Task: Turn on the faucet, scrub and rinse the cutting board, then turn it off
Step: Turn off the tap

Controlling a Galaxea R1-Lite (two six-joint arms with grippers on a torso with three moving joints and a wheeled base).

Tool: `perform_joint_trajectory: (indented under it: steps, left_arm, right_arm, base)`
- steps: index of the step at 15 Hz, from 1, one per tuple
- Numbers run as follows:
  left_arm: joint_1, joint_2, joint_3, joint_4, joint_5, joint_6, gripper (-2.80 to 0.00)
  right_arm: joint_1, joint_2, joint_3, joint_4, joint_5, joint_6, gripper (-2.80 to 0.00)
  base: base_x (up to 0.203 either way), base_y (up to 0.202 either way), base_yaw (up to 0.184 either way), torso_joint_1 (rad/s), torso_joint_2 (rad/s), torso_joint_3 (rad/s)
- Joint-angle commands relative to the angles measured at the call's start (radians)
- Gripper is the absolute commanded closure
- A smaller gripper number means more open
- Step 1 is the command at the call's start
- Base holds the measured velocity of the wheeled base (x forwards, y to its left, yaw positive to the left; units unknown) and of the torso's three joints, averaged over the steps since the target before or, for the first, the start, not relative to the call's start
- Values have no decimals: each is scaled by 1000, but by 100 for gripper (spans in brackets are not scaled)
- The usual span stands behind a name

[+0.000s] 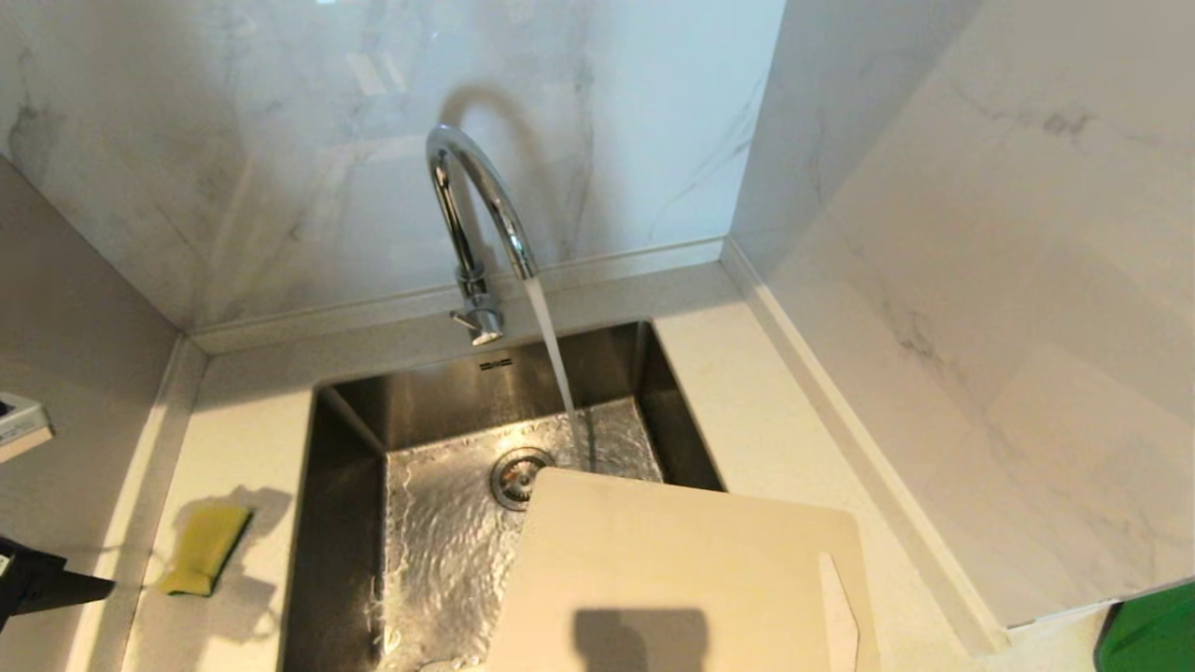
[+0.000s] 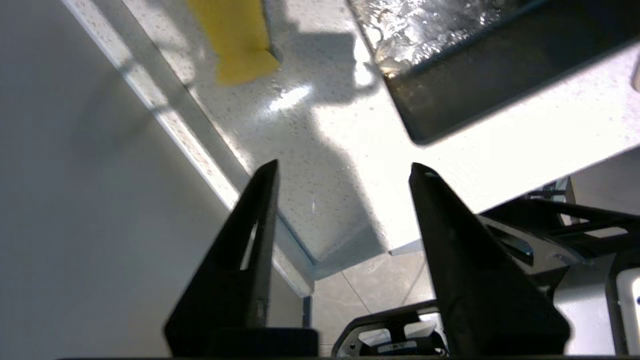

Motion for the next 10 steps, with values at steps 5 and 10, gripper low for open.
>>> perform_joint_trajectory:
  steps: [5,10]
  left_arm:
    - [-129,-122,20,73,-75,-12,0]
    - [-224,-115,18,89,-83,-21,0]
  right_arm:
    - [0,0,0,0,0,1,0]
    - [0,0,2,0,0,1,0]
  base:
    - [0,0,0,0,0,0]
    - [0,0,0,0,0,0]
